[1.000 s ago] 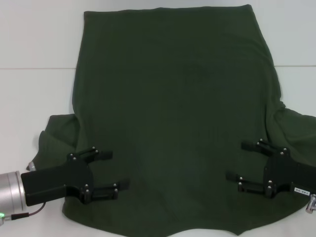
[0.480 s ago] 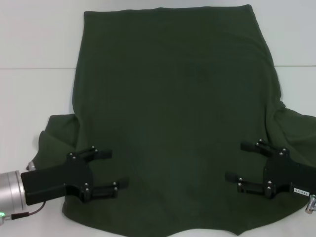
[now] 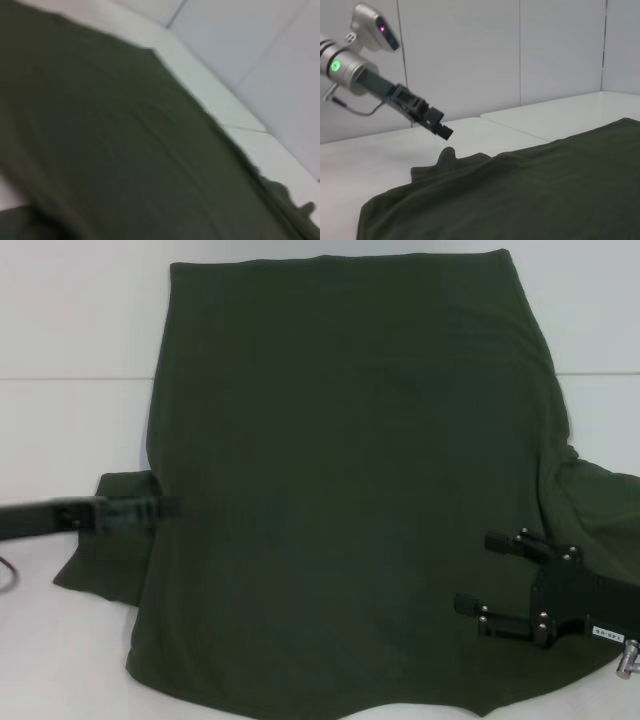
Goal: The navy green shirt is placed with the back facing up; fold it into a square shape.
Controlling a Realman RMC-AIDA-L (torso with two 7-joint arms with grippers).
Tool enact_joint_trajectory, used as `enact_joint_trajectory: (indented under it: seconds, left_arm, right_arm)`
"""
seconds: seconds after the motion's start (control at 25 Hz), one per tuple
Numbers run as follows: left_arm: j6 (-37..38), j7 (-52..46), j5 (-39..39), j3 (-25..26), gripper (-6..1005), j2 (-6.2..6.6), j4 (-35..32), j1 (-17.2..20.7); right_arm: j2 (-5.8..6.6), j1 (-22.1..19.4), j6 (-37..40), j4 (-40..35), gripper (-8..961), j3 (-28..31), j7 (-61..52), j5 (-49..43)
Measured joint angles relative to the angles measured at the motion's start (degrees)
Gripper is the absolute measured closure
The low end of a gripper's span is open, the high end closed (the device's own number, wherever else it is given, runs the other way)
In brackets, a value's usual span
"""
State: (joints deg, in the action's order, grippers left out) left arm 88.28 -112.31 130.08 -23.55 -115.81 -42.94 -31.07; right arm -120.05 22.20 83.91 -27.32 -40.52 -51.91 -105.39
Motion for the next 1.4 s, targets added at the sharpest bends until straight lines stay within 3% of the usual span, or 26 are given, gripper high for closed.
enact_joint_trajectory:
  seconds: [0.2, 0.32, 0.76, 1.4]
  left_arm:
    - [-3.7, -11.7, 11.9, 2.3, 95, 3.29, -3.0, -4.6]
    - [-6.6, -12.4, 14.0, 2.0, 95, 3.5, -2.6, -5.3]
    - [-18.3, -12.8, 16.0, -4.2, 96, 1.87, 1.0, -4.8]
    - [-20.8, -11.4, 16.0, -6.3, 100, 0.9, 3.1, -5.2]
  right_arm:
    - [0.0, -0.1, 0.1, 0.0, 32, -0.1, 0.0, 0.0]
    - [0.0, -0.2, 0.2, 0.0, 32, -0.1, 0.0, -0.1]
    - [0.08, 0.0, 0.4, -0.1, 31, -0.1, -1.4, -0.1]
    - [0.02, 0.3, 0.0, -0.1, 32, -0.1, -1.4, -0.1]
